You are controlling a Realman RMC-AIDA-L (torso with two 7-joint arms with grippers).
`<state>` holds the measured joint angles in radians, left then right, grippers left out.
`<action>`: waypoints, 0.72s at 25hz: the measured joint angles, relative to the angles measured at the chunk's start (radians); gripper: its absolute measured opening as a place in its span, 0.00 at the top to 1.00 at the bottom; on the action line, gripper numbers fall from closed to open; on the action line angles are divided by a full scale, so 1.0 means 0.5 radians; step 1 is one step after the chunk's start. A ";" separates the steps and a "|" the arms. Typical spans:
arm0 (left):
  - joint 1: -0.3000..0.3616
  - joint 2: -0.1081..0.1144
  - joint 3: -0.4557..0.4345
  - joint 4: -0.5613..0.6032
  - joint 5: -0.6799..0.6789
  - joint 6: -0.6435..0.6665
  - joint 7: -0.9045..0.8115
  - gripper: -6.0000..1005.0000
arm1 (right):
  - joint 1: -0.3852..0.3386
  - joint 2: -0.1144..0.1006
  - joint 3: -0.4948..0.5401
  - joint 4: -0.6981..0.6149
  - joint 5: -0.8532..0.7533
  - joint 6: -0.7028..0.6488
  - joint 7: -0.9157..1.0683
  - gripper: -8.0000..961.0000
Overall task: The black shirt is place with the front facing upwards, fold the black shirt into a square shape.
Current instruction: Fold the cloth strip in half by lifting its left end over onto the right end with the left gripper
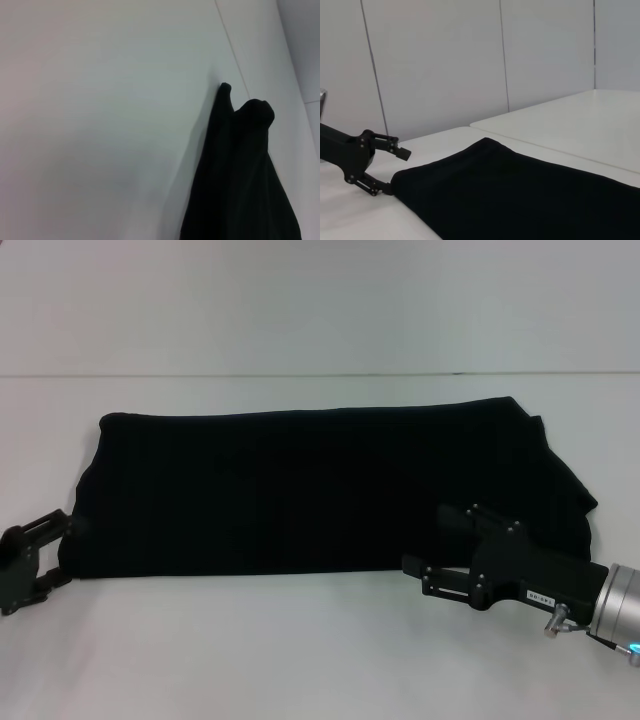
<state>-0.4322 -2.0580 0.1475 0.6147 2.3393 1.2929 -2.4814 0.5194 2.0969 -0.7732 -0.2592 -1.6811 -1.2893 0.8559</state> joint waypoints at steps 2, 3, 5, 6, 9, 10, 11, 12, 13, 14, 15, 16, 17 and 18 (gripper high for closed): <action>-0.028 0.002 0.002 -0.029 0.001 -0.033 0.008 0.07 | 0.001 0.000 0.000 0.000 0.000 0.000 0.000 0.04; -0.041 0.004 0.008 -0.040 0.002 -0.046 0.011 0.07 | 0.001 0.000 0.000 0.001 0.000 0.001 0.000 0.04; -0.066 0.006 0.021 -0.063 0.003 -0.071 0.015 0.07 | 0.001 0.000 0.000 0.004 0.000 0.001 0.000 0.04; -0.075 0.006 0.026 -0.069 0.003 -0.080 0.015 0.07 | 0.001 0.000 0.000 0.005 0.000 0.001 0.000 0.04; -0.097 0.004 0.031 -0.079 0.003 -0.101 0.016 0.07 | 0.001 0.000 0.000 0.006 0.000 0.000 0.000 0.04; -0.104 0.004 0.032 -0.082 0.003 -0.105 0.018 0.07 | 0.001 0.000 0.000 0.006 0.000 -0.001 0.000 0.04; -0.106 0.004 0.035 -0.084 0.003 -0.107 0.026 0.07 | 0.000 0.000 0.000 0.006 0.000 -0.002 0.000 0.04; -0.108 0.004 0.040 -0.087 0.000 -0.108 0.045 0.07 | -0.001 0.000 0.000 0.006 0.000 -0.004 0.000 0.04; -0.109 0.004 0.044 -0.091 -0.007 -0.109 0.070 0.07 | -0.001 0.000 0.001 0.006 0.001 -0.006 0.000 0.04; -0.112 0.004 0.052 -0.092 -0.012 -0.108 0.096 0.09 | -0.001 0.000 0.001 0.006 0.001 -0.008 0.000 0.04; -0.116 0.004 0.064 -0.092 -0.015 -0.105 0.115 0.11 | -0.001 0.000 0.002 0.006 0.001 -0.009 0.000 0.04; -0.119 0.005 0.085 -0.092 -0.014 -0.100 0.120 0.12 | -0.001 0.000 0.004 0.006 0.001 -0.010 0.000 0.04; -0.121 0.006 0.102 -0.091 -0.013 -0.095 0.127 0.14 | -0.001 0.000 0.005 0.006 0.001 -0.010 0.000 0.04; -0.121 0.007 0.117 -0.088 -0.014 -0.094 0.134 0.16 | 0.000 0.000 0.007 0.006 0.002 -0.010 0.001 0.04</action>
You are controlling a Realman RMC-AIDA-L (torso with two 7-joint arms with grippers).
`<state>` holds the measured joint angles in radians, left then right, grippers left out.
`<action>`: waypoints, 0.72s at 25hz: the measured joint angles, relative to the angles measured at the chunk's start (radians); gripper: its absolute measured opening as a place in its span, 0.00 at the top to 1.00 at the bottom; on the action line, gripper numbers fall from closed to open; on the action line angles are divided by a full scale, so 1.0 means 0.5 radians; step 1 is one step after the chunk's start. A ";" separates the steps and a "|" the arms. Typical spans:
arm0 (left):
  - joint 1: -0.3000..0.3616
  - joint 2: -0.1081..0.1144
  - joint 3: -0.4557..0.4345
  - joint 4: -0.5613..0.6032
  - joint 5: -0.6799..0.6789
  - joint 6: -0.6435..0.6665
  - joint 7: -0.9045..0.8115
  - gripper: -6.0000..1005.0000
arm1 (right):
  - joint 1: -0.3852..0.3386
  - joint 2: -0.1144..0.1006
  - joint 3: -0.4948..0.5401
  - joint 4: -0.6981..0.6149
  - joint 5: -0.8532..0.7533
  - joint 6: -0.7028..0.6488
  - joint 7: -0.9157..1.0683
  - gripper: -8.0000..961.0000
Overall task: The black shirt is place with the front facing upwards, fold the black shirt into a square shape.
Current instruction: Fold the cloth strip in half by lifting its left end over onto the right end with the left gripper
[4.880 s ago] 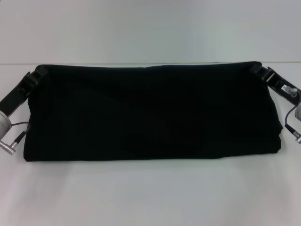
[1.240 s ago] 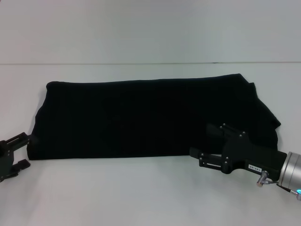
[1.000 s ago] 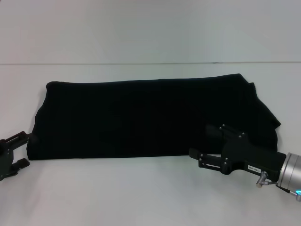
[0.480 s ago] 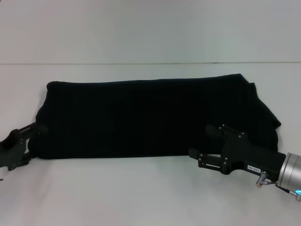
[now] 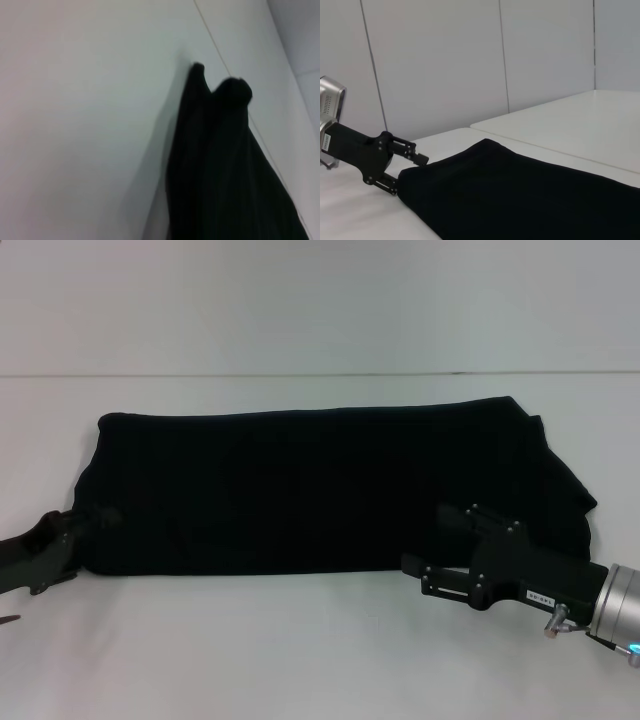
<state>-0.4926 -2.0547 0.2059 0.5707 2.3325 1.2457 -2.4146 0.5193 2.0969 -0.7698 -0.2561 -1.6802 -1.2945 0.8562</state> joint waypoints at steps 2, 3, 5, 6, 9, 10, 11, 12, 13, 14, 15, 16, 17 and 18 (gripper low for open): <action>0.003 0.001 0.002 0.002 -0.014 0.002 0.010 0.22 | 0.002 0.000 0.002 0.000 0.000 -0.001 0.000 0.04; 0.004 0.002 0.002 0.003 -0.017 0.003 0.013 0.27 | 0.003 0.000 0.003 0.000 0.001 -0.001 0.000 0.04; 0.004 0.003 0.003 0.004 -0.019 0.006 0.014 0.36 | 0.004 0.000 0.004 0.000 0.001 -0.002 0.000 0.04; 0.004 0.004 0.002 0.004 -0.020 0.007 0.015 0.40 | 0.004 0.000 0.006 0.000 0.001 -0.002 0.000 0.04; 0.004 0.004 -0.002 0.004 -0.025 0.008 0.027 0.47 | 0.004 0.000 0.007 0.000 0.001 -0.003 0.000 0.04; 0.004 0.004 -0.004 0.004 -0.034 0.010 0.043 0.49 | 0.004 0.000 0.008 0.000 0.001 -0.003 0.001 0.04; 0.004 0.005 -0.006 0.004 -0.043 0.012 0.054 0.51 | 0.004 0.000 0.009 0.000 0.001 -0.003 0.001 0.04; 0.005 0.005 -0.007 0.002 -0.058 0.014 0.074 0.53 | 0.004 0.000 0.009 0.000 0.001 -0.004 0.002 0.04; 0.006 0.005 -0.007 -0.001 -0.071 0.015 0.089 0.55 | 0.004 0.000 0.009 0.000 0.001 -0.004 0.003 0.04; 0.007 0.005 -0.007 -0.004 -0.083 0.015 0.102 0.57 | 0.004 0.000 0.009 0.000 0.001 -0.005 0.003 0.04; 0.007 0.004 -0.007 -0.006 -0.093 0.014 0.111 0.59 | 0.004 0.000 0.009 0.000 0.001 -0.005 0.002 0.04; 0.007 0.003 -0.007 -0.007 -0.102 0.011 0.118 0.62 | 0.004 0.000 0.009 0.000 0.001 -0.006 0.002 0.04; 0.007 0.001 -0.008 -0.009 -0.117 0.007 0.128 0.64 | 0.004 0.000 0.009 0.000 0.001 -0.006 0.002 0.04; 0.007 -0.001 -0.008 -0.010 -0.126 0.003 0.135 0.68 | 0.004 0.001 0.009 0.000 0.001 -0.006 0.002 0.04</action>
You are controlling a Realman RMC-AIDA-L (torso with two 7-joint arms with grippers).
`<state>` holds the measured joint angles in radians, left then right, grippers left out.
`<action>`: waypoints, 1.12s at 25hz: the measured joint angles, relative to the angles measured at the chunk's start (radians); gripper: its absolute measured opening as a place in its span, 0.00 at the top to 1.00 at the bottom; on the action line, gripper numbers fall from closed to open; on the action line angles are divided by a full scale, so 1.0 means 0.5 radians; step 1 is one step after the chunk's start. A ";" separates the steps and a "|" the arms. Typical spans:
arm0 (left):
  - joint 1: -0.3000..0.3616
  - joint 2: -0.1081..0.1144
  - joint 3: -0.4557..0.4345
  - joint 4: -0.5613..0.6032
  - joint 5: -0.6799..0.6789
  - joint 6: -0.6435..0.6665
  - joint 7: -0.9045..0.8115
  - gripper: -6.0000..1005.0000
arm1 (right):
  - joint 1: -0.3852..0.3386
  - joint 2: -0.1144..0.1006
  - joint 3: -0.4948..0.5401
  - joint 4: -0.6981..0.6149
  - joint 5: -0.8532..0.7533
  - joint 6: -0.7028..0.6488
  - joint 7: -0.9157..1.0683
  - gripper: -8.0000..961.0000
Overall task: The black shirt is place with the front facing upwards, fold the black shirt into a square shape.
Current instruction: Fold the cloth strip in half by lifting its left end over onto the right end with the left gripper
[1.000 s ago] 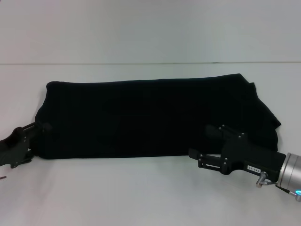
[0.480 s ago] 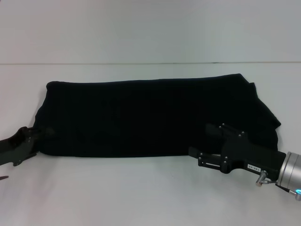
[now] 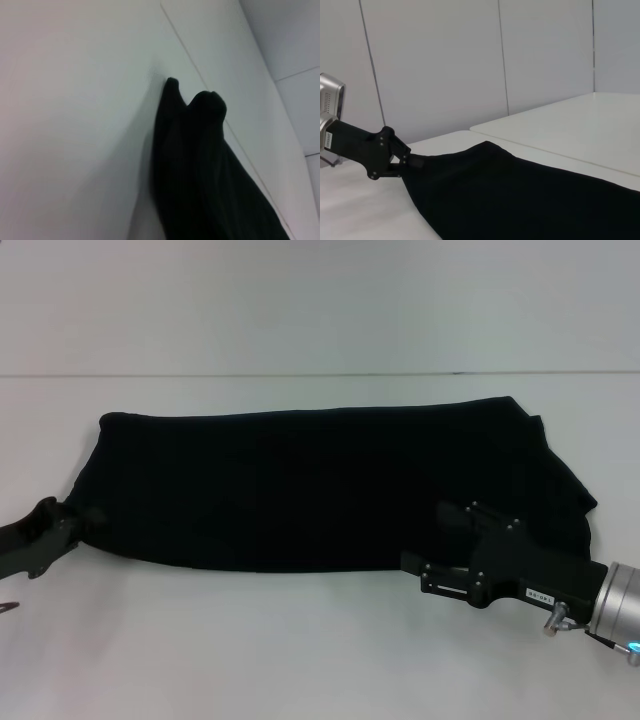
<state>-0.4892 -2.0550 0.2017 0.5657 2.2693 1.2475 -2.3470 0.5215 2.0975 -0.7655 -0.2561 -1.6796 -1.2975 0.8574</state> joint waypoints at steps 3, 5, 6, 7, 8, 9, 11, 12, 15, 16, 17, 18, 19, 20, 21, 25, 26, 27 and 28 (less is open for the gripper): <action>0.002 -0.006 -0.002 -0.002 -0.034 -0.014 0.028 0.80 | 0.000 0.001 -0.001 0.000 0.000 -0.003 0.004 0.04; 0.006 -0.007 -0.002 -0.002 -0.039 -0.033 0.028 0.87 | -0.002 0.001 -0.002 0.000 0.000 -0.011 0.008 0.04; 0.009 -0.007 -0.003 -0.002 -0.040 -0.046 0.026 0.91 | -0.003 0.002 -0.001 0.000 0.000 -0.017 0.009 0.04; 0.012 -0.006 -0.010 0.002 -0.042 -0.054 0.025 0.94 | -0.004 0.002 0.000 0.000 0.000 -0.023 0.011 0.04; 0.015 -0.002 -0.027 0.008 -0.045 -0.060 0.025 0.94 | -0.006 0.002 0.000 0.000 0.000 -0.031 0.012 0.04; 0.016 0.003 -0.043 0.014 -0.046 -0.064 0.026 0.94 | -0.008 0.002 0.001 0.000 0.000 -0.037 0.013 0.04; 0.020 0.020 -0.093 0.041 -0.046 -0.067 0.030 0.94 | -0.013 0.002 0.004 0.000 0.001 -0.050 0.013 0.04; 0.022 0.030 -0.113 0.056 -0.046 -0.070 0.031 0.94 | -0.015 0.002 0.005 0.000 0.002 -0.056 0.013 0.04; 0.032 0.064 -0.204 0.115 -0.045 -0.089 0.043 0.94 | -0.020 0.002 0.006 0.000 0.005 -0.063 0.014 0.04; 0.033 0.072 -0.227 0.126 -0.044 -0.092 0.049 0.94 | -0.022 0.002 0.006 0.000 0.005 -0.064 0.015 0.04; 0.033 0.083 -0.263 0.140 -0.038 -0.098 0.061 0.94 | -0.024 0.002 0.006 0.000 0.005 -0.065 0.015 0.04; 0.033 0.091 -0.282 0.147 -0.038 -0.103 0.069 0.94 | -0.027 0.002 0.006 0.000 0.005 -0.067 0.016 0.04; 0.033 0.099 -0.301 0.153 -0.038 -0.109 0.076 0.94 | -0.029 0.002 0.007 0.001 0.006 -0.069 0.017 0.04; 0.033 0.105 -0.314 0.161 -0.040 -0.114 0.083 0.94 | -0.031 0.002 0.008 0.002 0.006 -0.070 0.017 0.04; 0.029 0.111 -0.327 0.167 -0.044 -0.115 0.087 0.94 | -0.036 0.002 0.018 0.005 0.006 -0.072 0.017 0.04; -0.013 0.123 -0.332 0.174 -0.106 -0.060 0.103 0.94 | -0.044 0.001 0.043 0.020 0.006 -0.072 0.018 0.04; -0.025 0.124 -0.328 0.171 -0.135 -0.037 0.114 0.94 | -0.053 0.000 0.056 0.023 0.006 -0.072 0.018 0.04; -0.044 0.125 -0.322 0.162 -0.177 -0.005 0.128 0.94 | -0.064 -0.001 0.070 0.024 0.007 -0.072 0.018 0.04; -0.063 0.126 -0.318 0.150 -0.218 0.032 0.143 0.94 | -0.077 -0.001 0.085 0.025 0.006 -0.072 0.018 0.04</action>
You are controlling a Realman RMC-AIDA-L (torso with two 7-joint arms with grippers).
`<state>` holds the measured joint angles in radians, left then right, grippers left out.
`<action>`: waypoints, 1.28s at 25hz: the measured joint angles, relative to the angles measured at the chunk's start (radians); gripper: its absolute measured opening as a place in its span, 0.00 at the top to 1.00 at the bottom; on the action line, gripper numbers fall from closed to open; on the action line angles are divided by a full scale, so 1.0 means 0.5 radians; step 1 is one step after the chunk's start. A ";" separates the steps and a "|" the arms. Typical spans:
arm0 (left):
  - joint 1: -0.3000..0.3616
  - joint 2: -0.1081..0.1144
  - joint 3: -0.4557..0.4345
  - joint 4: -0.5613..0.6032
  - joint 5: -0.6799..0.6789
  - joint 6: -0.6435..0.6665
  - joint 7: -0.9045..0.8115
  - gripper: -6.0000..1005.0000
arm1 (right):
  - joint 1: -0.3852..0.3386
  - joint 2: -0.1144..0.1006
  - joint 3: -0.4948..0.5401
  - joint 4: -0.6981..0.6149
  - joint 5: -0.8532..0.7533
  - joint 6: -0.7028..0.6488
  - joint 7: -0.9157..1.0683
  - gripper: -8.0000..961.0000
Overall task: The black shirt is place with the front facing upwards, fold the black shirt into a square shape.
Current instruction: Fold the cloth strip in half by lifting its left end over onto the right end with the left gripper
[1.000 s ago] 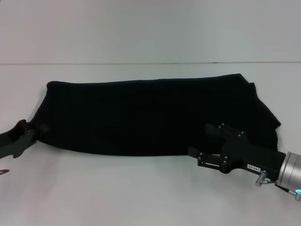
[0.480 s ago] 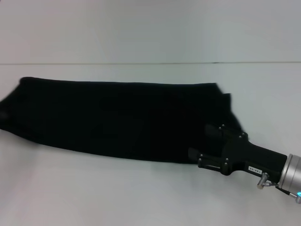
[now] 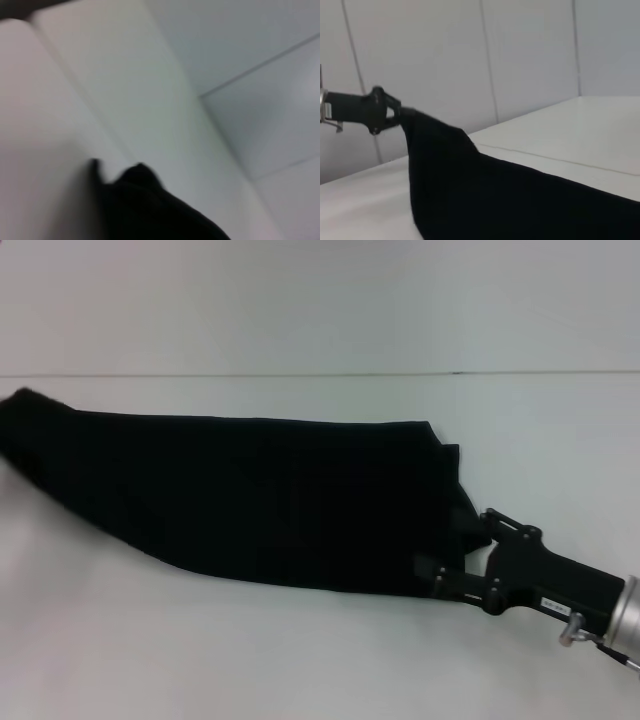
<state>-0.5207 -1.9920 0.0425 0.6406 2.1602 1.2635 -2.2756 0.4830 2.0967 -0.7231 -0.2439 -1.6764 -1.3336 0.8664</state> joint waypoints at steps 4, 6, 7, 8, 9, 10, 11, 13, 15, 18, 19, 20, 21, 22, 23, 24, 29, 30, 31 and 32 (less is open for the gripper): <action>-0.130 -0.007 0.065 -0.092 -0.196 0.130 0.075 0.94 | -0.056 -0.005 0.066 0.000 0.000 -0.005 0.000 0.04; -0.217 -0.040 0.169 -0.129 -0.291 0.170 0.095 0.94 | -0.094 -0.008 0.097 0.000 -0.001 -0.024 0.001 0.04; -0.260 -0.062 0.225 -0.147 -0.329 0.181 0.103 0.94 | -0.113 -0.008 0.114 -0.001 0.000 -0.041 0.001 0.04; -0.302 -0.087 0.280 -0.171 -0.368 0.183 0.117 0.94 | -0.134 -0.009 0.129 -0.001 -0.001 -0.052 0.001 0.04; -0.382 -0.134 0.372 -0.218 -0.426 0.187 0.157 0.94 | -0.155 -0.009 0.146 -0.003 0.000 -0.066 0.000 0.04; -0.439 -0.170 0.437 -0.251 -0.460 0.184 0.187 0.94 | -0.176 -0.009 0.162 -0.005 0.000 -0.079 -0.001 0.04; -0.466 -0.190 0.468 -0.266 -0.474 0.179 0.203 0.94 | -0.198 -0.009 0.178 -0.007 -0.001 -0.091 -0.003 0.04; -0.576 -0.277 0.616 -0.317 -0.494 0.141 0.259 0.94 | -0.234 -0.009 0.200 -0.013 0.000 -0.122 -0.004 0.04; -0.664 -0.344 0.773 -0.404 -0.505 0.054 0.325 0.94 | -0.264 -0.011 0.211 -0.018 0.000 -0.151 -0.002 0.04; -0.759 -0.362 0.937 -0.776 -0.552 -0.133 0.529 0.94 | -0.308 -0.016 0.245 -0.023 0.000 -0.205 0.000 0.04; -0.776 -0.362 0.949 -0.913 -0.561 -0.202 0.617 0.94 | -0.325 -0.017 0.263 -0.024 0.000 -0.224 -0.001 0.04; -0.783 -0.365 0.954 -1.034 -0.563 -0.274 0.709 0.94 | -0.337 -0.018 0.277 -0.025 0.000 -0.240 -0.002 0.04; -0.782 -0.366 0.944 -1.176 -0.564 -0.378 0.815 0.93 | -0.346 -0.018 0.289 -0.025 -0.001 -0.251 -0.003 0.04; -0.771 -0.366 0.934 -1.256 -0.563 -0.454 0.879 0.93 | -0.349 -0.018 0.296 -0.025 -0.002 -0.259 -0.003 0.04; -0.754 -0.367 0.929 -1.308 -0.561 -0.505 0.927 0.93 | -0.352 -0.018 0.299 -0.025 -0.003 -0.262 -0.003 0.04; -0.735 -0.366 0.926 -1.339 -0.558 -0.535 0.956 0.93 | -0.354 -0.019 0.304 -0.025 -0.005 -0.268 -0.002 0.04; -0.567 -0.367 0.925 -1.336 -0.552 -0.451 0.981 0.93 | -0.349 -0.024 0.306 -0.025 -0.004 -0.276 0.000 0.04; -0.545 -0.367 0.925 -1.317 -0.552 -0.407 0.985 0.93 | -0.344 -0.024 0.305 -0.025 -0.004 -0.276 0.000 0.04; -0.518 -0.367 0.925 -1.295 -0.551 -0.365 0.992 0.93 | -0.340 -0.023 0.306 -0.025 -0.005 -0.277 0.000 0.04; -0.490 -0.367 0.924 -1.269 -0.555 -0.310 1.001 0.93 | -0.337 -0.022 0.305 -0.025 -0.004 -0.282 0.000 0.04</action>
<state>-0.7659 -2.1756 0.5045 0.0062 1.8827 1.1084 -1.7752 0.3145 2.0858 -0.5704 -0.2565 -1.6786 -1.4746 0.8665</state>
